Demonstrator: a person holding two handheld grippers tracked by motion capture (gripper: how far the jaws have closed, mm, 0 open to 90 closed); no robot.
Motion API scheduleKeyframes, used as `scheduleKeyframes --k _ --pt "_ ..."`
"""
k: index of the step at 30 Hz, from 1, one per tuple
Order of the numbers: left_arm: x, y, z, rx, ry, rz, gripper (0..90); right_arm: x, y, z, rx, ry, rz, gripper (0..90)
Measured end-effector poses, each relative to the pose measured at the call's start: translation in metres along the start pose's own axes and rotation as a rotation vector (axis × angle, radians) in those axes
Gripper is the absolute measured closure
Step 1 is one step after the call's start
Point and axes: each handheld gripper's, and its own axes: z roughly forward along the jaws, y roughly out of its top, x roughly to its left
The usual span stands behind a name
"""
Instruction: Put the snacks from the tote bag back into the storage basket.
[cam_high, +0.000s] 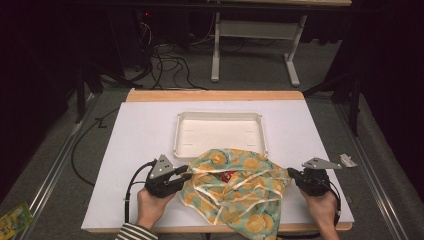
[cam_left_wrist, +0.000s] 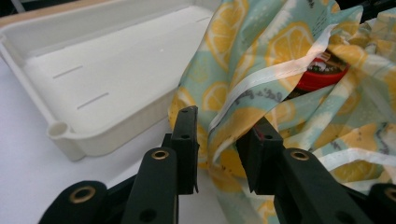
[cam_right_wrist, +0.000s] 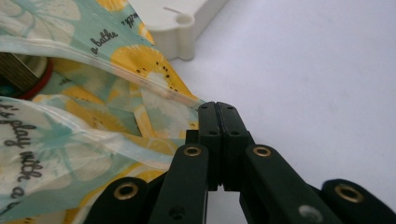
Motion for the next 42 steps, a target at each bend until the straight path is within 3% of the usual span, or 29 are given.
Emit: scheduleKeyframes --k 5,10,12,21,28,34,39,42 --pt "-0.001 -0.007 0.007 0.026 -0.012 -0.008 69.9 -0.001 -0.005 0.009 0.031 -0.005 -0.002 90.0" --pt "-0.003 -0.008 0.009 0.036 -0.052 -0.004 86.3 0.001 -0.005 0.016 0.045 -0.016 -0.006 86.2" --pt "-0.004 -0.008 0.009 0.044 -0.056 0.002 88.5 0.003 -0.005 0.015 0.034 -0.015 -0.009 83.5" --pt "-0.006 -0.008 0.009 0.042 -0.074 0.003 89.6 0.016 0.005 -0.011 -0.058 0.036 -0.021 65.7" --pt "-0.006 -0.006 0.008 0.033 -0.078 0.000 89.6 0.039 0.016 -0.042 -0.138 0.057 -0.102 59.1" --pt "-0.007 -0.005 0.007 0.026 -0.082 0.003 89.7 0.056 0.021 -0.048 -0.149 0.081 -0.162 54.5" --pt "-0.008 -0.003 0.004 0.018 -0.082 0.006 89.7 0.058 0.023 -0.048 -0.172 0.064 -0.122 49.0" --pt "-0.007 -0.003 0.004 0.021 -0.078 0.008 89.7 0.060 0.023 -0.053 -0.197 0.066 -0.139 48.9"
